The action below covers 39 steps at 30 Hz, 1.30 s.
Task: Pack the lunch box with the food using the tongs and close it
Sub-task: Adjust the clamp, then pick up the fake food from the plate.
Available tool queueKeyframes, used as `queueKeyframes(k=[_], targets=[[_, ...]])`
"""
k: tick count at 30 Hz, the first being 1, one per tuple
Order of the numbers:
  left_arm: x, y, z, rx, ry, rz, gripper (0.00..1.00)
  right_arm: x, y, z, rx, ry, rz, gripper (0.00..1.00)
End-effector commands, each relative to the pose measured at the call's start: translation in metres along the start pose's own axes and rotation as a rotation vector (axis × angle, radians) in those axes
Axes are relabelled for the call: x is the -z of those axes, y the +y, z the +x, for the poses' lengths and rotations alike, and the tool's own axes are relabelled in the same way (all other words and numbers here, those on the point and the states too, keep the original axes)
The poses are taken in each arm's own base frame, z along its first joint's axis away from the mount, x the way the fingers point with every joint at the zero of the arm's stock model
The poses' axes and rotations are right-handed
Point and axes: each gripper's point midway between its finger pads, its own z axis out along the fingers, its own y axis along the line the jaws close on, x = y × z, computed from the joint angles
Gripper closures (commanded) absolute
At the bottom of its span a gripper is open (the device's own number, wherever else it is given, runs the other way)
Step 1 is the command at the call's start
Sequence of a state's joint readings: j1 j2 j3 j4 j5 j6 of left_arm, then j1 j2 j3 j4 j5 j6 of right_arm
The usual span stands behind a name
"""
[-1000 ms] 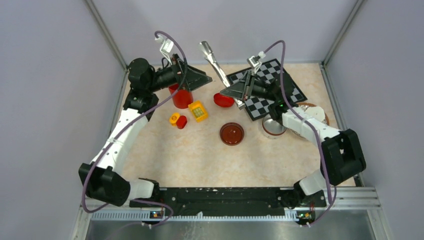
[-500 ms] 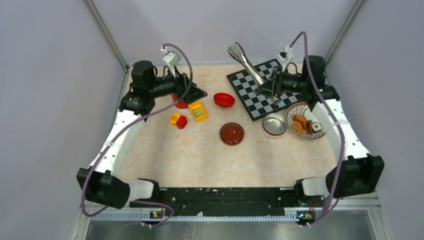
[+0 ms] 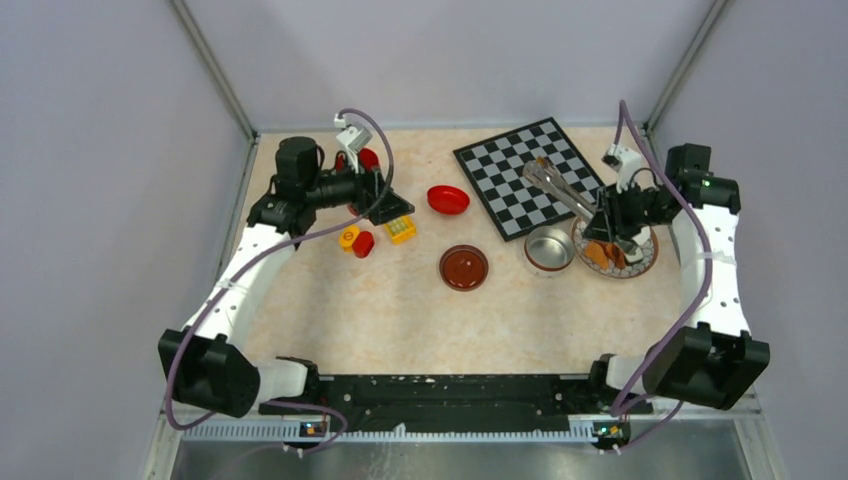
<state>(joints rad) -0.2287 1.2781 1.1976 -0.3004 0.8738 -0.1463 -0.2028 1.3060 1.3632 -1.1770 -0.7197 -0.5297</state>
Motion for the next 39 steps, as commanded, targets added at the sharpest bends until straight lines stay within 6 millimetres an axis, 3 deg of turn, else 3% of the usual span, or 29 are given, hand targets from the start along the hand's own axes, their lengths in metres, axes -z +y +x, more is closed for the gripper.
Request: queueKeyframes(k=[1, 5, 11, 20, 27, 39], targets=[[0.006, -0.007, -0.005, -0.07, -0.026, 0.017, 0.01, 0.029, 0.001, 0.02, 0.086, 0.065, 0.054, 0.67], [0.009, -0.01, -0.005, -0.096, -0.027, 0.015, 0.01, 0.042, -0.017, 0.044, 0.052, 0.135, 0.095, 0.71], [0.014, -0.016, -0.002, -0.113, -0.013, 0.028, 0.01, 0.067, -0.047, 0.074, 0.052, 0.23, 0.242, 0.69], [0.016, -0.024, 0.0, -0.098, 0.001, 0.063, 0.01, 0.106, -0.082, 0.104, -0.018, 0.298, 0.382, 0.67], [0.016, -0.025, 0.003, -0.087, 0.011, 0.072, 0.01, 0.122, -0.098, 0.134, -0.1, 0.366, 0.432, 0.67], [0.015, -0.026, 0.005, -0.075, 0.024, 0.086, 0.01, 0.152, -0.123, 0.16, 0.0, 0.513, 0.567, 0.67]])
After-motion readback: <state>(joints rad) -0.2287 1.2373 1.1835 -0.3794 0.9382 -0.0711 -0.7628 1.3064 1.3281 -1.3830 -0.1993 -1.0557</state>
